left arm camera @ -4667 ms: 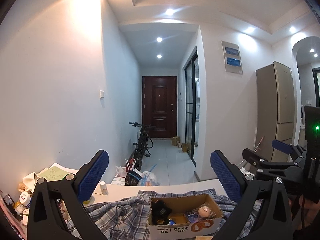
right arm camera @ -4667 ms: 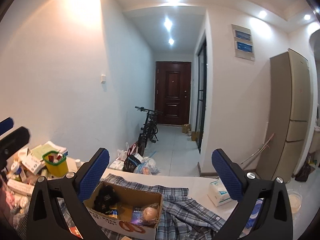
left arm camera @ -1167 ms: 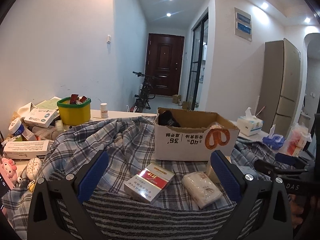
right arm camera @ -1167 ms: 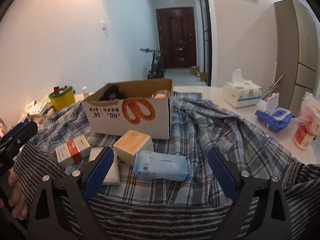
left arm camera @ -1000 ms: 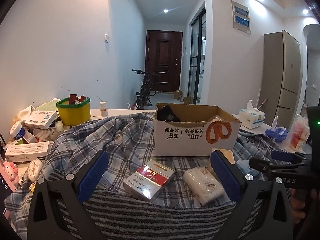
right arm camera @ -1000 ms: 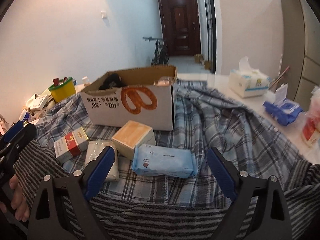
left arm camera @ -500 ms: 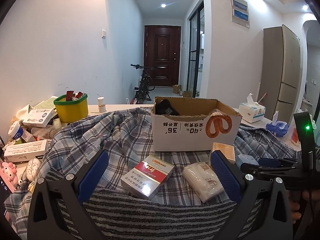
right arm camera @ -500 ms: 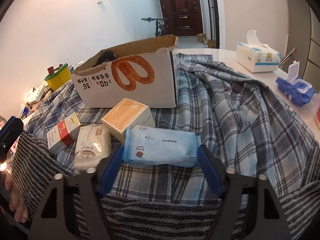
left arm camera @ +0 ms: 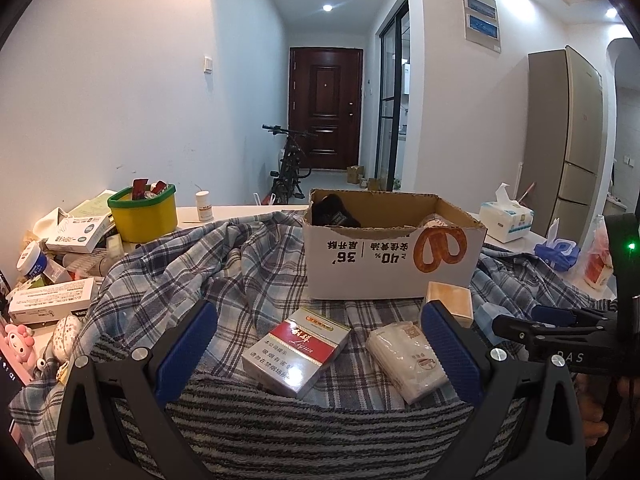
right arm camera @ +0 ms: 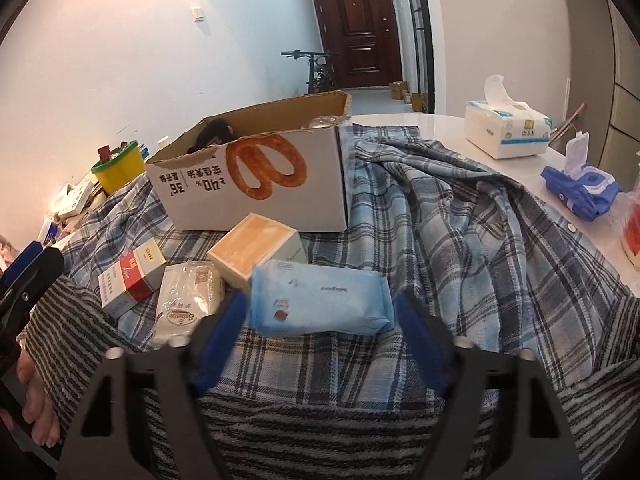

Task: Organize objects
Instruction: 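Close the right gripper on the blue Babycare wipes pack and lift it, then grasp the white bagged bread with the left gripper while the right gripper holds the wipes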

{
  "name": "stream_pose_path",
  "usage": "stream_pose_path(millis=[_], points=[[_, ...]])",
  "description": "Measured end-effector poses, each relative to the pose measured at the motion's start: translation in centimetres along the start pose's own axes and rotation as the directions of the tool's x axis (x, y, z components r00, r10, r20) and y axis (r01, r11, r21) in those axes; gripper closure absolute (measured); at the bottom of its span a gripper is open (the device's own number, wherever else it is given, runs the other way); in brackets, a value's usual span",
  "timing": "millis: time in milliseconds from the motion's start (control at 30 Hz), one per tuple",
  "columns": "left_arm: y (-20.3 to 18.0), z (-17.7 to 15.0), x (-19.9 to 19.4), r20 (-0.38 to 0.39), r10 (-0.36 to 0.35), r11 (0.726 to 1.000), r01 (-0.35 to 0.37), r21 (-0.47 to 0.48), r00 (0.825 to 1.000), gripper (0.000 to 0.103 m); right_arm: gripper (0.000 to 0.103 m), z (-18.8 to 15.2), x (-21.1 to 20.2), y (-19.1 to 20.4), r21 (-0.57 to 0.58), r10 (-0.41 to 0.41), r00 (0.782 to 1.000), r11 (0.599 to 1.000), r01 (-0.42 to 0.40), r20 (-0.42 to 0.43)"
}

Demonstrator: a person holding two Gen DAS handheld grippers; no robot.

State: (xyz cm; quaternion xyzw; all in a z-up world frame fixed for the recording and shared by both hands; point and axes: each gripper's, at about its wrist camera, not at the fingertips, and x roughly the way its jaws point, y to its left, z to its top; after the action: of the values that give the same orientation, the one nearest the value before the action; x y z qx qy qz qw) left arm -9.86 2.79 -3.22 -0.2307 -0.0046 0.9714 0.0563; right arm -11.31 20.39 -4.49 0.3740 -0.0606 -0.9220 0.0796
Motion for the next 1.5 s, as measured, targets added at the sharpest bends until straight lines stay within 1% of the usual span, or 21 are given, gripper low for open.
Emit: stream_pose_path(millis=[33, 200, 367, 400, 433, 467, 600, 733, 800, 900, 1067, 1167, 1200, 1267, 1300, 1367, 1400, 1500], points=[[0.0, 0.0, 0.0, -0.001, 0.0, 1.0, 0.0, 0.0, 1.0, 0.0, 0.02, 0.0, 0.2, -0.1, 0.006, 0.009, 1.0, 1.0, -0.009, -0.009], [0.1, 0.0, 0.0, -0.002, -0.004, 1.0, 0.004, -0.003, 1.0, 0.0, 0.02, 0.0, 2.1, -0.5, 0.032, 0.05, 0.994, 0.998, -0.047, -0.1], [0.2, 0.0, 0.0, -0.003, -0.007, 1.0, 0.007, -0.009, 1.0, 0.0, 0.02, -0.3, 2.5, -0.7, 0.044, 0.057, 0.991, 0.998, -0.053, -0.119], [0.2, 0.0, 0.0, -0.002, -0.007, 1.0, 0.007, -0.009, 1.0, 0.0, 0.021, -0.3, 2.6, -0.8, 0.043, 0.058, 0.991, 0.998, -0.053, -0.119], [0.3, -0.1, -0.1, 0.0, -0.007, 1.0, 0.007, -0.011, 1.0, 0.0, 0.028, -0.3, 2.5, -0.8, 0.042, 0.055, 0.992, 0.998, -0.05, -0.116], [0.2, 0.0, 0.0, 0.0, -0.007, 1.0, 0.007, -0.011, 1.0, 0.0, 0.03, -0.3, 2.5, -0.8, 0.039, 0.05, 0.992, 0.998, -0.046, -0.112], [0.2, -0.1, 0.1, -0.004, -0.006, 1.0, 0.006, -0.011, 1.0, 0.0, 0.031, -0.3, 1.8, -0.6, 0.029, 0.048, 0.996, 0.999, -0.046, -0.077], [0.0, -0.2, 0.1, -0.009, -0.005, 1.0, 0.005, -0.012, 1.0, 0.0, 0.032, -0.2, 0.8, -0.2, 0.005, 0.018, 0.999, 1.0, -0.018, -0.03], [0.1, -0.2, 0.1, -0.009, -0.005, 1.0, 0.005, -0.013, 1.0, 0.0, 0.032, -0.1, 0.0, 0.2, -0.016, -0.014, 1.0, 1.0, 0.014, 0.001], [0.0, -0.1, 0.1, -0.012, -0.005, 1.0, 0.005, -0.019, 1.0, 0.0, 0.032, 0.1, -1.6, 0.9, -0.05, -0.068, 0.996, 0.996, 0.071, 0.065], [0.0, -0.1, 0.1, -0.014, -0.004, 1.0, 0.003, -0.016, 1.0, 0.0, 0.032, 0.4, -3.4, 1.3, -0.053, -0.114, 0.983, 0.991, 0.122, 0.145], [0.0, 0.1, 0.5, -0.053, -0.014, 0.999, 0.012, -0.038, 0.998, 0.0, 0.032, 0.3, -3.5, 1.3, -0.045, -0.128, 0.978, 0.989, 0.137, 0.164], [0.0, 0.1, 0.4, -0.066, -0.034, 0.997, 0.03, -0.068, 0.997, 0.0, 0.032, 0.2, -3.2, 1.2, -0.042, -0.137, 0.976, 0.988, 0.146, 0.169], [-0.4, -0.2, 0.5, -0.093, -0.08, 0.993, 0.071, -0.093, 0.992, 0.0, 0.032, 0.1, -2.6, 1.1, -0.038, -0.148, 0.977, 0.987, 0.155, 0.155], [-0.9, -0.4, 0.7, -0.125, -0.086, 0.994, 0.076, -0.083, 0.988, 0.0, 0.032, 0.0, -2.6, 1.0, -0.035, -0.142, 0.978, 0.988, 0.148, 0.15], [-2.0, -0.7, 1.4, -0.177, -0.06, 0.997, 0.052, -0.049, 0.982, 0.0, 0.032, -0.1, -2.9, 0.7, -0.021, -0.141, 0.976, 0.989, 0.147, 0.165], [-2.4, -0.9, 1.9, -0.204, -0.059, 0.998, 0.052, -0.039, 0.977, 0.0, 0.032, -0.1, -3.2, 0.6, -0.015, -0.149, 0.972, 0.988, 0.155, 0.182], [-3.2, -1.0, 3.0, -0.269, -0.121, 0.992, 0.106, -0.07, 0.956, 0.0, 0.032, -0.4, -3.9, 0.5, -0.006, -0.16, 0.963, 0.986, 0.165, 0.217]])
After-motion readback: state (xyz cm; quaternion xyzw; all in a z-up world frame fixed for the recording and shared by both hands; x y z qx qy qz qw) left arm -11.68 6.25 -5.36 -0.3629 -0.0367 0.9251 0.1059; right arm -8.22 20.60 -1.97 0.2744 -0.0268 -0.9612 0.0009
